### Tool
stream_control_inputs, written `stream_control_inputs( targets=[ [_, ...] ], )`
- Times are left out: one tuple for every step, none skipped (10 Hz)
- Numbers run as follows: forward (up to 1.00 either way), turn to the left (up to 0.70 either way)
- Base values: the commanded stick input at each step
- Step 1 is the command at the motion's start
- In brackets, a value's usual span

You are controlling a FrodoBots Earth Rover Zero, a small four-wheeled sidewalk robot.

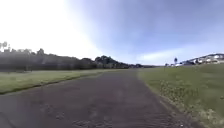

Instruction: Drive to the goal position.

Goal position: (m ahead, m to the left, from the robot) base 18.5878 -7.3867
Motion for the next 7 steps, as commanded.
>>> stream_control_inputs(
  targets=[
    [1.0, 0.0],
    [1.0, 0.0],
    [1.0, 0.0],
    [1.0, 0.0],
    [1.0, 0.0],
    [1.0, 0.0],
    [1.0, 0.0]
  ],
)
